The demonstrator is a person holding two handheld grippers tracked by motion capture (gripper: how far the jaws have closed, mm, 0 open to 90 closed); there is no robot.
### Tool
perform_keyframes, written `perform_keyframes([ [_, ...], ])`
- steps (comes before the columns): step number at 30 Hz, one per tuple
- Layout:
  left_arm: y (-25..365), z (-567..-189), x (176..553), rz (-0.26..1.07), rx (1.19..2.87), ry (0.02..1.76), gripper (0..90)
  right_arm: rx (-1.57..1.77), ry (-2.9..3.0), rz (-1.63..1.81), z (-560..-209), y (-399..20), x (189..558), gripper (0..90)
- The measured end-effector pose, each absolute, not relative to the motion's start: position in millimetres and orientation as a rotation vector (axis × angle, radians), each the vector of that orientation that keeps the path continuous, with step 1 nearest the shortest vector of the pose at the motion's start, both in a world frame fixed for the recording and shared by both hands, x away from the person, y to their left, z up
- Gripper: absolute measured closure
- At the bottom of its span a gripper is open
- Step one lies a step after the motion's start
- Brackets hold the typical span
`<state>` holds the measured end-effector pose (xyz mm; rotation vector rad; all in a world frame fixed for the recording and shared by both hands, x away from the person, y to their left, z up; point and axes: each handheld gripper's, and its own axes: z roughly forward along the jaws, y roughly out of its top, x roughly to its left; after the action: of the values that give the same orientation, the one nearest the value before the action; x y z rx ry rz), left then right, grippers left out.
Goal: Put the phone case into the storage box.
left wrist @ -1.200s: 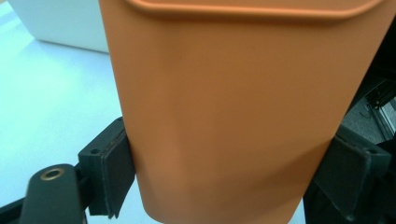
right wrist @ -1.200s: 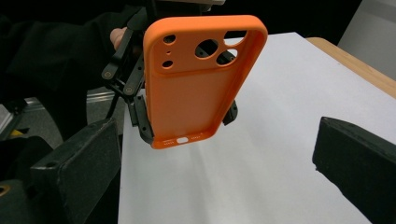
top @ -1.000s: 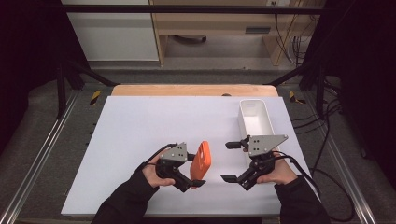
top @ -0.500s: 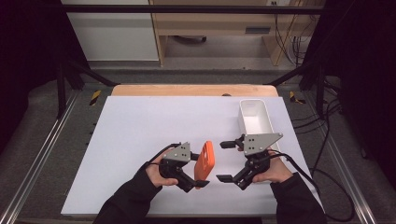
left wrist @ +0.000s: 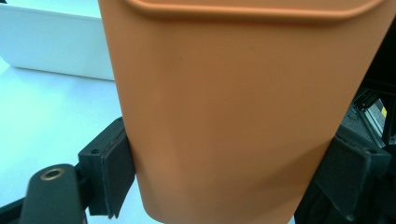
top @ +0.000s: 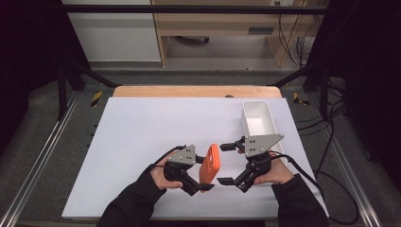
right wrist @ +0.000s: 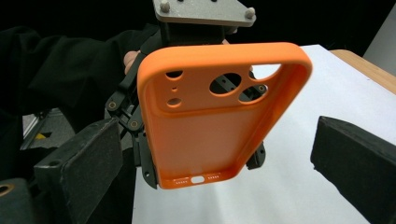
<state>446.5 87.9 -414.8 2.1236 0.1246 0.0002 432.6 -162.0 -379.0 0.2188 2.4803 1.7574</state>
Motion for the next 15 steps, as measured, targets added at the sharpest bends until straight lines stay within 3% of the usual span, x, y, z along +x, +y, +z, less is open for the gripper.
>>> perform_keyframes([
  [15, 84.0, -418.7, 443.0, -0.006, 2.135, 0.096, 15.3, 0.185, 2.506, 1.793, -382.2, -153.4, 436.4, 7.2],
])
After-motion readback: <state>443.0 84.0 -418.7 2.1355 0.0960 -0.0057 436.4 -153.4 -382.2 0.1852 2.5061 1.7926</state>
